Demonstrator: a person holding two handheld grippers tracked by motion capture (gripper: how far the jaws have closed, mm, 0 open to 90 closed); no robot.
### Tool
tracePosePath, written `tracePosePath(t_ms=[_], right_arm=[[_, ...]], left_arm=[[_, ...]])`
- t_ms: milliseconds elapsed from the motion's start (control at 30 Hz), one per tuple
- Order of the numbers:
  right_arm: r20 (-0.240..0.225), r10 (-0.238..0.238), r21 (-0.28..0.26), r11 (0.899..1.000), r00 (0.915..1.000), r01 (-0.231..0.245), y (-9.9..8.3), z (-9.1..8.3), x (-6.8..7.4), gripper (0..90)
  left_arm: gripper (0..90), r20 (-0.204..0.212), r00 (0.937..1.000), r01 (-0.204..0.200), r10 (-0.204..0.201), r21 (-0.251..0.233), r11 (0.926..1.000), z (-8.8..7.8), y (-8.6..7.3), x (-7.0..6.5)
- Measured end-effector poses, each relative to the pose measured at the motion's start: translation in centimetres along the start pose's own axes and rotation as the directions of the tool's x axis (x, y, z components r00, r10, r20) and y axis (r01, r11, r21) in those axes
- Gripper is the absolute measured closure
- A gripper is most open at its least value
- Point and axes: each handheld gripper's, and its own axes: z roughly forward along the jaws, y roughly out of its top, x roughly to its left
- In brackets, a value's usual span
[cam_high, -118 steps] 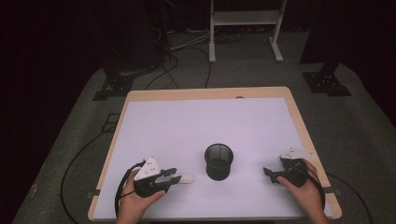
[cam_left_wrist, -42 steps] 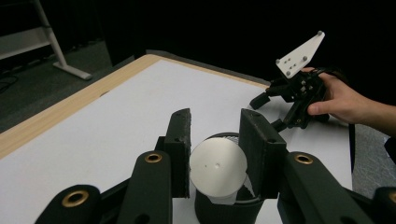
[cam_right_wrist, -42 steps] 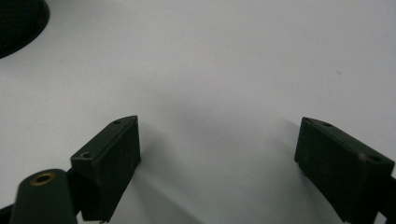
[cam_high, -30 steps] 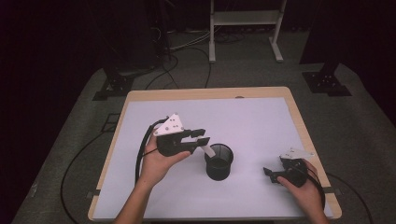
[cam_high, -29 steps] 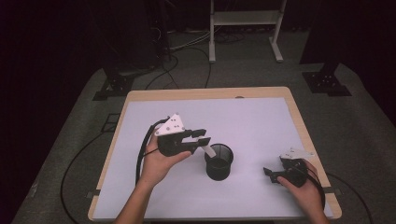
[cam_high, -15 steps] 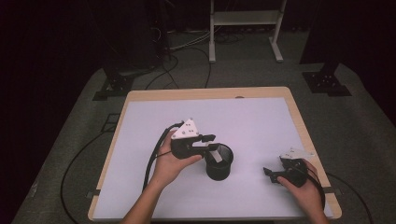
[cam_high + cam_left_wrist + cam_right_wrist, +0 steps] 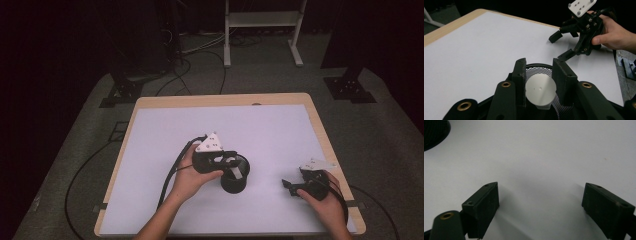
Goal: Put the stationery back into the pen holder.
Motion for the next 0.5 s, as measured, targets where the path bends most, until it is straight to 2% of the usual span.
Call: tracePosePath(t_ms=[500], right_arm=[[0.0, 0.001, 0.0, 1.0, 1.0, -0.001, 0.0, 0.0, 0.0, 13.3]], left_arm=[[65.0, 0.019, 0.9997, 0.012, -0.013, 0.065, 0.9978, 1.2, -1.0, 0.1]])
